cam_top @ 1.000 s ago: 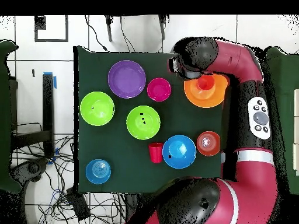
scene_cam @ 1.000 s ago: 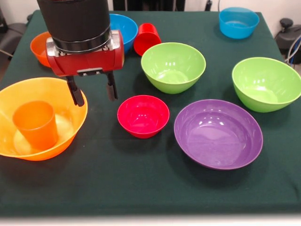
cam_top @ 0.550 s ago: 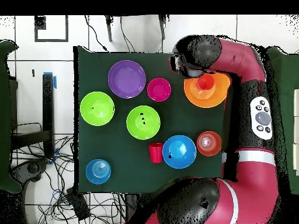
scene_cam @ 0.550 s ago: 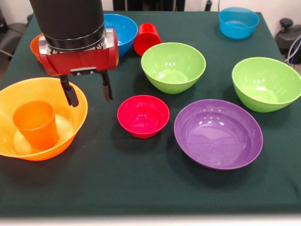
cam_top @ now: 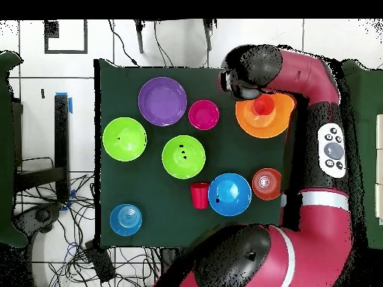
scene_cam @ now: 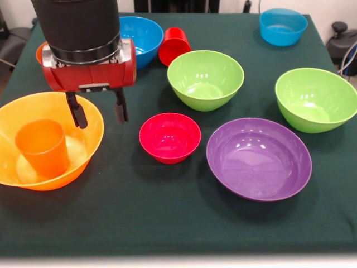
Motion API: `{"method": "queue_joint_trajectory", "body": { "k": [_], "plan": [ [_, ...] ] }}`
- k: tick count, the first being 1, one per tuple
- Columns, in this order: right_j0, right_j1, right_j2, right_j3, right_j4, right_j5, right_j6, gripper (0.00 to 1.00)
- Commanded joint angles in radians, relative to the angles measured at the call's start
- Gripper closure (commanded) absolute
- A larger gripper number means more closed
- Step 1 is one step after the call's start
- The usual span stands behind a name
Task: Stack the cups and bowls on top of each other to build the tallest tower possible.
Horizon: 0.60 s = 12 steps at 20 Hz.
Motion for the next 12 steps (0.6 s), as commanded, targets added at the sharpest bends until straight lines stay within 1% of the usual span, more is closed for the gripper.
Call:
{"method": "queue_joint_trajectory", "body": {
  "k": [1,9,12],
  "plan": [
    [0.064,0.053,-0.062,-0.035,-0.065,0.009,0.117,0.00],
    [0.075,0.067,-0.085,-0.049,-0.034,-0.001,0.097,0.00],
    [0.075,0.068,-0.092,-0.037,-0.025,-0.016,0.099,0.00]
  ]
}}
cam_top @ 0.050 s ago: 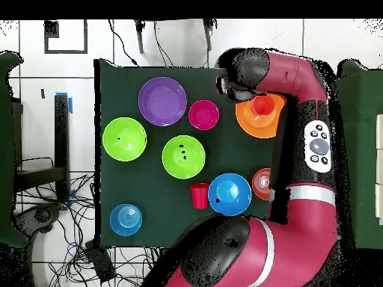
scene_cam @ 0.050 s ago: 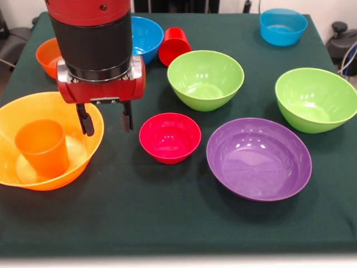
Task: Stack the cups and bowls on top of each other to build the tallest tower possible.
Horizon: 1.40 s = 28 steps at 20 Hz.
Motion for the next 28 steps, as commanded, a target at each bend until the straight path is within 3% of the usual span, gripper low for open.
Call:
{"method": "queue_joint_trajectory", "body": {
  "k": [1,3,6,10,20,28],
  "plan": [
    [0.025,0.019,-0.028,0.008,-0.024,-0.023,0.099,0.00],
    [0.026,0.014,-0.033,0.011,-0.020,-0.021,0.100,0.00],
    [0.046,0.020,-0.064,-0.048,-0.049,0.059,0.086,0.00],
    [0.062,0.017,-0.102,-0.048,-0.061,0.036,0.095,0.00],
    [0.038,0.038,-0.054,-0.020,0.051,0.023,0.067,0.00],
    [0.040,0.049,-0.060,-0.017,0.087,0.010,0.064,0.00]
  ]
}}
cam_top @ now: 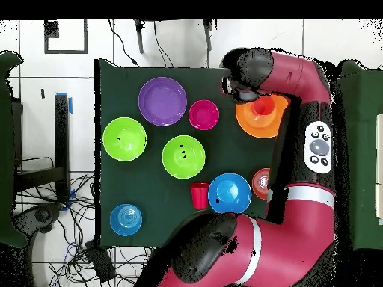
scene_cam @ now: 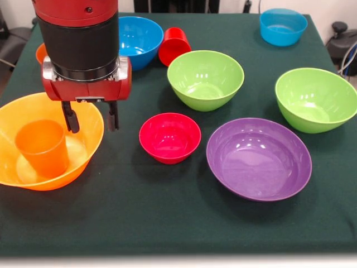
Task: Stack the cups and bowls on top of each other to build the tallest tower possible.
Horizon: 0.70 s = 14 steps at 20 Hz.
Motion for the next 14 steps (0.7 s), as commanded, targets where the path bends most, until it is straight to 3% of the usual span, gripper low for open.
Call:
{"method": "queue_joint_trajectory", "body": {
  "k": [1,5,14],
  "plan": [
    [0.007,0.030,0.044,0.023,0.028,0.012,0.061,0.00],
    [0.006,0.030,0.047,0.027,0.053,0.024,0.052,0.00],
    [0.019,0.049,0.012,0.011,0.027,-0.008,0.056,0.00]
  ]
}}
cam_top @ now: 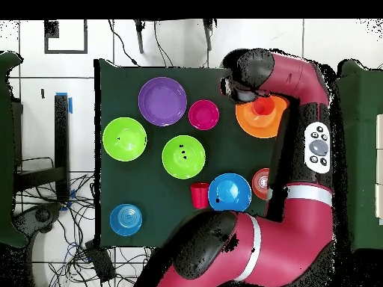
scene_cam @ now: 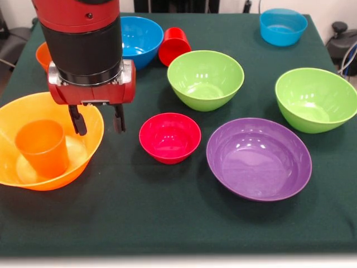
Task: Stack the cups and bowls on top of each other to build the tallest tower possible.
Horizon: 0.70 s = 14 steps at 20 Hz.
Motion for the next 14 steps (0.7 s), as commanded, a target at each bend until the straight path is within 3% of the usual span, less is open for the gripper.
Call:
{"method": "queue_joint_trajectory", "body": {
  "k": [1,14],
  "plan": [
    [0.020,0.034,0.017,0.008,-0.016,-0.008,0.058,0.00],
    [0.031,0.075,0.001,-0.034,-0.025,-0.007,0.062,0.00]
  ]
}}
